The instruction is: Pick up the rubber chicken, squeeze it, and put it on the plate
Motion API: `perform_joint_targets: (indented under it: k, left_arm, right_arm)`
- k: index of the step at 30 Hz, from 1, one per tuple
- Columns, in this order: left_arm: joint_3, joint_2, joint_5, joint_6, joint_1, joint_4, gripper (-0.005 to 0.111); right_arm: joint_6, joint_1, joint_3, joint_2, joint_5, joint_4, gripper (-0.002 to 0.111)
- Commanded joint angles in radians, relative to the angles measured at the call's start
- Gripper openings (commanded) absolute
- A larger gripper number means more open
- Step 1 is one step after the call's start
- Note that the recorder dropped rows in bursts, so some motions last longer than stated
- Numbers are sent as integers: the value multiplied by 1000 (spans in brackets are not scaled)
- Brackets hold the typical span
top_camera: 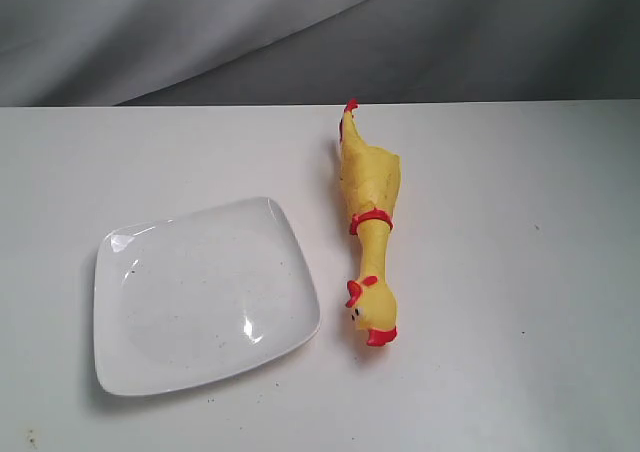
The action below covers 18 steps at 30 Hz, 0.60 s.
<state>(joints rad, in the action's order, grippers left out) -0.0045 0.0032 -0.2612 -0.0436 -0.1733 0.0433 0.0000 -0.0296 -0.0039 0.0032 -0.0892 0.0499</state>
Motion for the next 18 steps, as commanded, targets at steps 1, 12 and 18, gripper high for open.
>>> perform_joint_targets:
  k: [1, 12, 18]
  left_arm:
    - [4, -3, 0, -4, -2, -2, 1]
    - [4, -3, 0, -4, -2, -2, 1]
    - [4, -3, 0, -4, -2, -2, 1]
  right_arm:
    - [0, -9, 4, -3, 255, 10, 0]
    - [31, -9, 4, -3, 494, 10, 0]
    - [506, -9, 4, -3, 590, 7, 0]
